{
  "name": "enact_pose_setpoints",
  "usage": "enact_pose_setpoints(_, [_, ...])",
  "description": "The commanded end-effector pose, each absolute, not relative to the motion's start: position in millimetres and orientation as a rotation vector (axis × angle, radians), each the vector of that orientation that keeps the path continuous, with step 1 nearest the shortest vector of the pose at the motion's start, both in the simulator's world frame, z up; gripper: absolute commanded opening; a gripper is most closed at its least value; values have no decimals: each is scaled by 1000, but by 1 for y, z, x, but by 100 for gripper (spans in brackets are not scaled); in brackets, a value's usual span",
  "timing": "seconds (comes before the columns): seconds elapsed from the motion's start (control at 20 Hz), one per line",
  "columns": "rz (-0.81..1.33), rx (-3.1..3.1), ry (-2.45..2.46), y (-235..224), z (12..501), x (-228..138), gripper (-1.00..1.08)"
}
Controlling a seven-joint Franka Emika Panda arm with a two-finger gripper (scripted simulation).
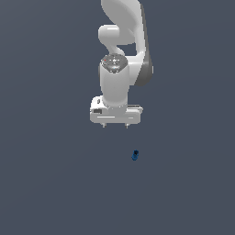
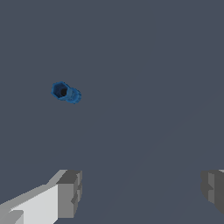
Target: Pick up the object and move it to a goal position.
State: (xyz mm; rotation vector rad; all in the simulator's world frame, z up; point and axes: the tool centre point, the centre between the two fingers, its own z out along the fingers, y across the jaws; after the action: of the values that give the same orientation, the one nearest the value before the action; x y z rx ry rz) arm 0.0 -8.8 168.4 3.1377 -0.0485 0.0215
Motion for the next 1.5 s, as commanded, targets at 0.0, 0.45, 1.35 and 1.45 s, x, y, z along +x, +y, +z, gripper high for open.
enact_pose_setpoints(0.0, [21, 3138, -48, -9, 168, 0, 100])
enact_pose_setpoints(0.45, [-22, 3143, -38, -10, 159, -7, 100])
enact_pose_setpoints(1.35, [-11, 3137, 20, 31, 133, 40, 100])
enact_pose_setpoints(1.45, [-9, 3137, 33, 42, 126, 50, 100])
